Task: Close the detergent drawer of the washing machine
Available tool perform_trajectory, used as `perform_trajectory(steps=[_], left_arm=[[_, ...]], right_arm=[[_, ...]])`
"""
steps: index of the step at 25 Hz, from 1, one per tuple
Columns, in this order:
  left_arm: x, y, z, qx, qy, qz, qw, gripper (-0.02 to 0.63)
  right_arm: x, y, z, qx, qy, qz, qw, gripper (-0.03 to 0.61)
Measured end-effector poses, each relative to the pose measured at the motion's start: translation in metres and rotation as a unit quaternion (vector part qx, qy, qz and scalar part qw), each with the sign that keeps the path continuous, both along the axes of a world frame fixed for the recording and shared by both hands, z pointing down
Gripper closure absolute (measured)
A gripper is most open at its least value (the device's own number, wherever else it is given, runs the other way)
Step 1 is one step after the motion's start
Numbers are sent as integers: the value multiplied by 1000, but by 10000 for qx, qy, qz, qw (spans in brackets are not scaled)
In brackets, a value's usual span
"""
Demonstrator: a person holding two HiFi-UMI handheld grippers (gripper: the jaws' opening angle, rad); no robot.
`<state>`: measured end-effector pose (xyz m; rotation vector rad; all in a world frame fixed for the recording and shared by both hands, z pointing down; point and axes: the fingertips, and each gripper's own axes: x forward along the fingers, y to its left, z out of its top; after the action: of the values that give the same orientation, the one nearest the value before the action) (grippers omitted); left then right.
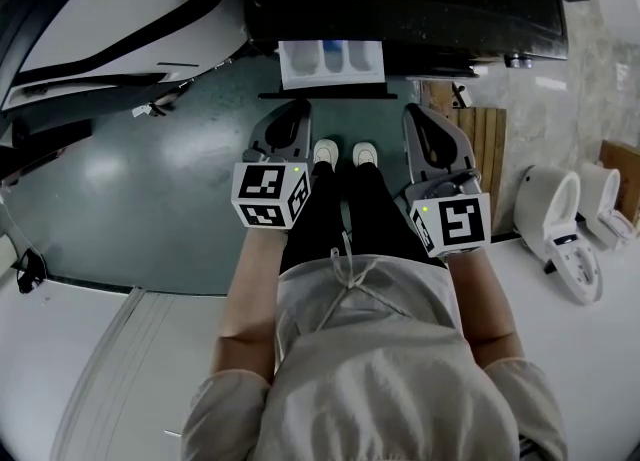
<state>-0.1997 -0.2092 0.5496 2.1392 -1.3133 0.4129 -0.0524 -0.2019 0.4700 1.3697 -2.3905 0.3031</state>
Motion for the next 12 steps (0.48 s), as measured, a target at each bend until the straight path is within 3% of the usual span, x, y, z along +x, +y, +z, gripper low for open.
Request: perform_trajectory(steps=[12], left_arm=[[-2,-39,-1,124,-59,-118,9998,595]], right_arm=[[-1,-33,1,88,-138,46,9999,572]])
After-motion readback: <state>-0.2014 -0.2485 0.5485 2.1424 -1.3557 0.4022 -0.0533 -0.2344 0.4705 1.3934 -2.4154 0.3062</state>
